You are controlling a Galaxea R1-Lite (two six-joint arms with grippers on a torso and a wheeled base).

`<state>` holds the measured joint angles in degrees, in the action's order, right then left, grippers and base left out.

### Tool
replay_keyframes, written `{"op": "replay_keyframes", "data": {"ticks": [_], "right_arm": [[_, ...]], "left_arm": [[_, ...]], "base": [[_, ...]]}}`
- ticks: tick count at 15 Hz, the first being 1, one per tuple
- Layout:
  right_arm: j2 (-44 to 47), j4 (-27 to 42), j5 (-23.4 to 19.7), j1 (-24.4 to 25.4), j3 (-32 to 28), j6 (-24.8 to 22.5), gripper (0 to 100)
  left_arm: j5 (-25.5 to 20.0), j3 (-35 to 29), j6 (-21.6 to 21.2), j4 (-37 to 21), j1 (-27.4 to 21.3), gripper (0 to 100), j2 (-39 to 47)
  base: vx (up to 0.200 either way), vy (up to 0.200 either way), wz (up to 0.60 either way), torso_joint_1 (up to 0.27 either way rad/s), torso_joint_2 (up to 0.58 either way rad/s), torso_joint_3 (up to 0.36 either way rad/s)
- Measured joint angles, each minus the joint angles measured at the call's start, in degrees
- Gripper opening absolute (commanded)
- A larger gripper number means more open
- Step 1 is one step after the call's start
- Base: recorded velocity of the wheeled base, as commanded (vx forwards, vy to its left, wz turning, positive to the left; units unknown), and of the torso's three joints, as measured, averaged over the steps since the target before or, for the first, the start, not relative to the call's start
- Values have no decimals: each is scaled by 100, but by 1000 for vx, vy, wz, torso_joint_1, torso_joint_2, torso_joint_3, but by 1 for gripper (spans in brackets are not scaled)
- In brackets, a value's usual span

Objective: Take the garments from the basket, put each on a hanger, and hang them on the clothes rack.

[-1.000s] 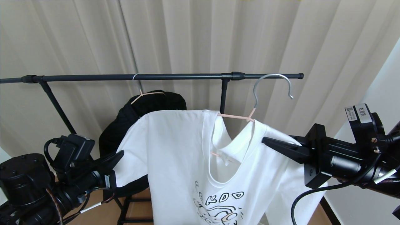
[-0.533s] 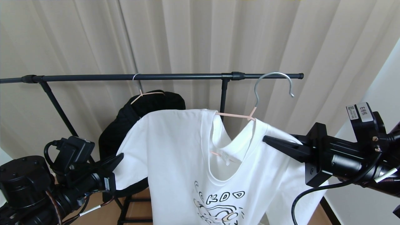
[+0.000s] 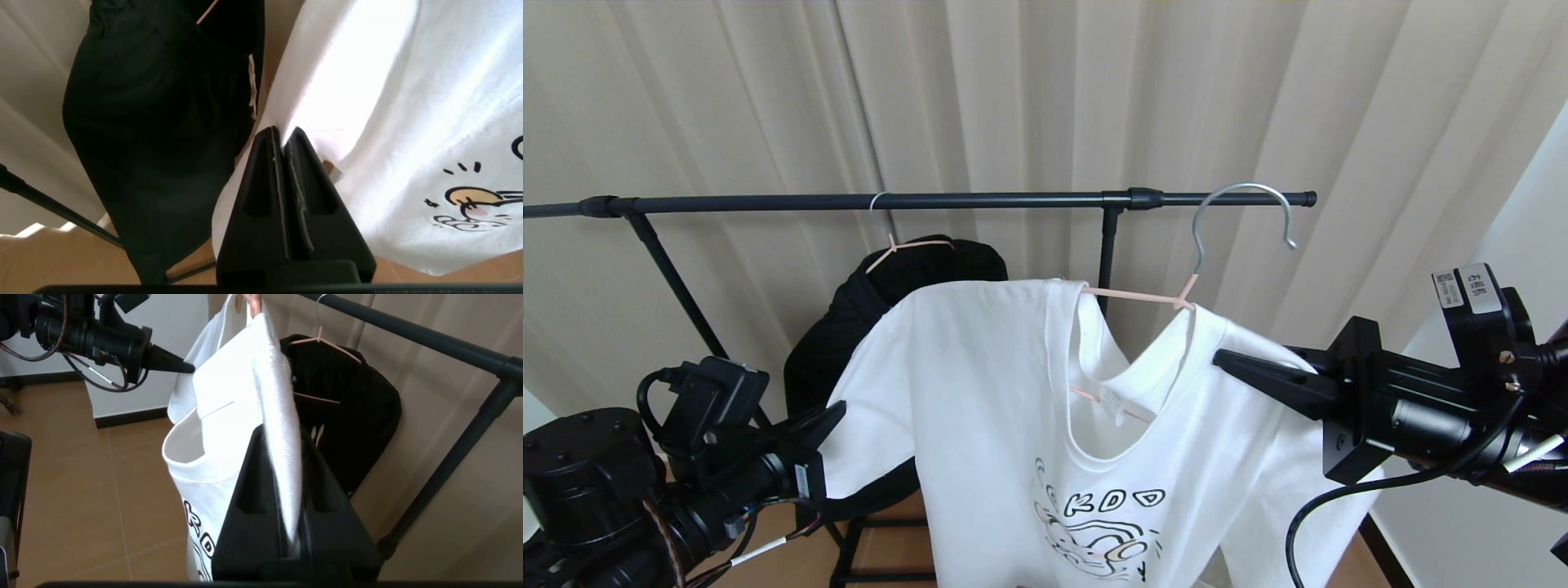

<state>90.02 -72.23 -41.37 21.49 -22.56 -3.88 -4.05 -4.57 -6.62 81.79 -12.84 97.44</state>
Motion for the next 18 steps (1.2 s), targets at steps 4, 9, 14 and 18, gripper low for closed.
{"op": "replay_keyframes", "data": {"ticks": [4, 9, 14, 18], "right_arm": [[-68, 0, -6, -16, -1, 108, 0], [-93, 5, -6, -16, 29, 110, 0], [-57, 11, -118, -16, 74, 108, 0], [37, 5, -558, -135, 118, 112, 0]], "left_arm": [[2, 24, -5, 0, 0, 0, -1], [-7, 13, -7, 0, -28, 100, -59], [-161, 80, 2, -66, -39, 100, -618], [-473, -166, 60, -1156, -41, 100, -1320]], "base": [[0, 0, 0, 0, 0, 0], [0, 0, 0, 0, 0, 0], [0, 0, 0, 0, 0, 0], [0, 0, 0, 0, 0, 0]]}}
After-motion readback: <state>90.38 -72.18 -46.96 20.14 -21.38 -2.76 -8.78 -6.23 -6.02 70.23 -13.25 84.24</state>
